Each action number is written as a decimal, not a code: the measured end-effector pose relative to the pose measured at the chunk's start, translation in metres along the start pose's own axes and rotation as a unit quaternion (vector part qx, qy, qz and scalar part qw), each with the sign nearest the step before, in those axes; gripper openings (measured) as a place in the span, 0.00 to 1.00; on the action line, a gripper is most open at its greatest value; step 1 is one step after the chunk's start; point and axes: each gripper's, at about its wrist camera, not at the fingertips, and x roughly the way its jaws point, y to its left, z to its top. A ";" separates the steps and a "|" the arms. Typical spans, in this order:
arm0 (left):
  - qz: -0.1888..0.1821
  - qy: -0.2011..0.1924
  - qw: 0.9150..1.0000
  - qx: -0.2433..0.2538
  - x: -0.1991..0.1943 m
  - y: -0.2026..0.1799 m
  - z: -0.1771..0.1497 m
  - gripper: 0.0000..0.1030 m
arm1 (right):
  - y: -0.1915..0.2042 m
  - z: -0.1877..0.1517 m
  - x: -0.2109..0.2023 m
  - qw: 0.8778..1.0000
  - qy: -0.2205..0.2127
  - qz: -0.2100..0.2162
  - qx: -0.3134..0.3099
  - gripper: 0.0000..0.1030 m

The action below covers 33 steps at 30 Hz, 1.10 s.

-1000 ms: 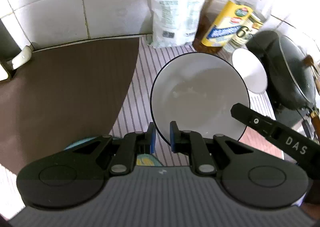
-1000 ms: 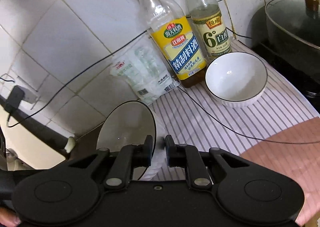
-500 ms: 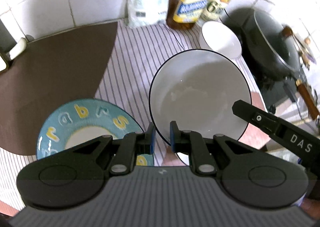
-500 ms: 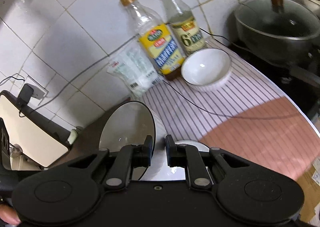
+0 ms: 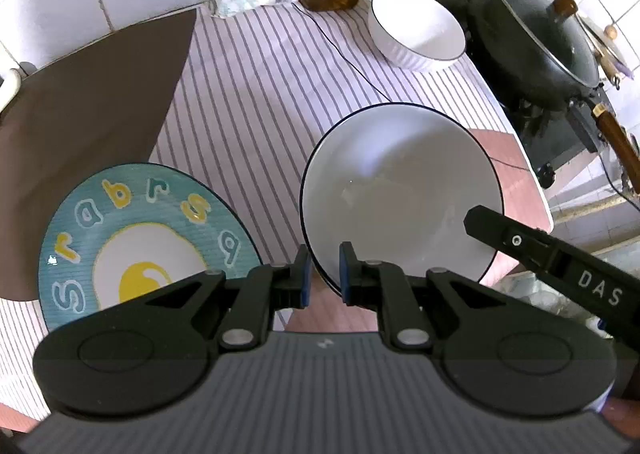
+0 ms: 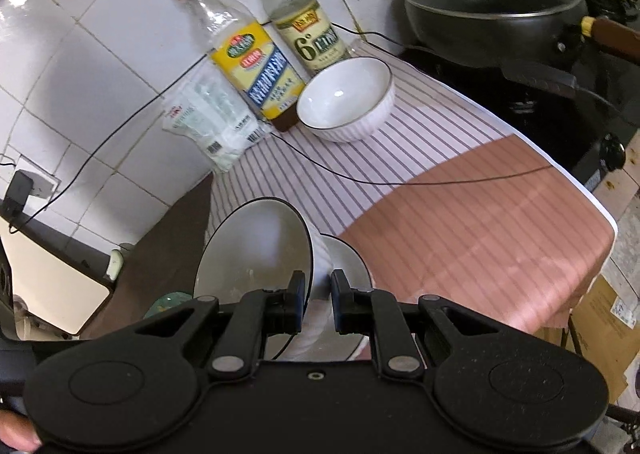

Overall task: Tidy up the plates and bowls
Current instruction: 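Carry the second bowl into the first bowl and open the left gripper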

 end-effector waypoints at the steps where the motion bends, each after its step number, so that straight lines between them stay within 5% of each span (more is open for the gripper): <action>1: 0.000 0.003 1.000 0.001 0.002 0.000 0.000 0.12 | -0.001 0.000 0.001 1.000 0.001 -0.001 0.001 0.17; 19: 0.035 0.035 0.998 0.038 0.026 -0.011 -0.002 0.12 | -0.001 -0.006 0.018 0.998 0.030 -0.042 -0.033 0.16; 33: 0.063 0.028 0.996 0.063 0.029 -0.018 -0.003 0.15 | 0.015 -0.011 0.028 0.988 0.026 -0.090 -0.124 0.17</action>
